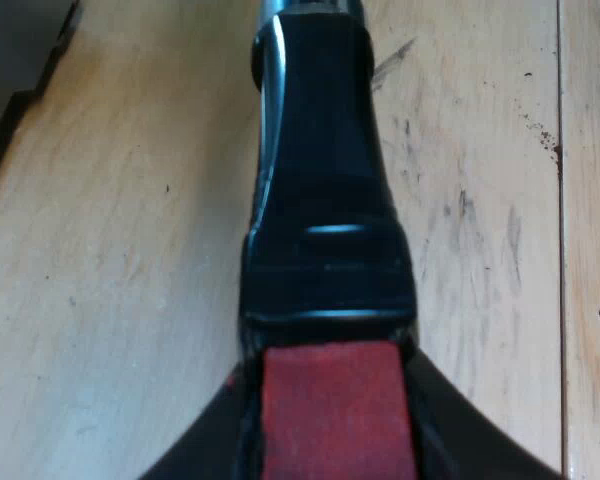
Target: Put the handle in the coffee machine
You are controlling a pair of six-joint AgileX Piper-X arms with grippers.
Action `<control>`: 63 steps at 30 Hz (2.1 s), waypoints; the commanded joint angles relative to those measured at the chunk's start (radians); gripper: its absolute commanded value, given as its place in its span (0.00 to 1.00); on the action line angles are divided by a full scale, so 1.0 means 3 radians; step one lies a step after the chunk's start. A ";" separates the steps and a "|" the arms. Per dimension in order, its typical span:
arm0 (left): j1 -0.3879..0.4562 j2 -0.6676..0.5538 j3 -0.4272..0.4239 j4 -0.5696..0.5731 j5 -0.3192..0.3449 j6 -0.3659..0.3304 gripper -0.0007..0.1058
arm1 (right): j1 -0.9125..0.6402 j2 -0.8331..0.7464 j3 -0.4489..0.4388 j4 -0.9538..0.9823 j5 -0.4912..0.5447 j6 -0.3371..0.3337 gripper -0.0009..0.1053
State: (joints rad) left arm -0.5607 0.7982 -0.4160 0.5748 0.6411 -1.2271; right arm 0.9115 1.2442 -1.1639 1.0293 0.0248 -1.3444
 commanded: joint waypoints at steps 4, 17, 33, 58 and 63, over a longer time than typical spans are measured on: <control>0.0264 -0.0089 -0.0027 -0.0061 0.0098 -0.0136 0.01 | -0.0002 -0.0195 -0.0028 0.0004 0.0274 -0.0039 0.73; 0.1102 -0.0197 -0.0027 -0.0005 0.0098 -0.0128 0.01 | -0.0002 -0.0620 -0.0028 -0.0002 0.0373 -0.0042 0.73; 0.1852 -0.0328 -0.0238 0.0774 0.0121 0.0361 0.01 | 0.0009 -0.0692 -0.0028 -0.0106 -0.0003 -0.0017 0.73; 0.2737 -0.0320 -0.0378 0.1331 0.0539 0.1105 0.01 | 0.1666 -0.0259 0.0089 -0.0966 0.2448 0.0458 0.73; 0.2920 -0.0320 -0.0378 0.1331 0.0556 0.1328 0.01 | 0.1666 -0.0012 0.0132 -0.1393 0.2639 0.0458 0.73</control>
State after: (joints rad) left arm 0.3103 0.7136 -0.5144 0.9940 0.7467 -0.8509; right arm 1.4105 1.2404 -1.1221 0.6375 0.7908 -1.2044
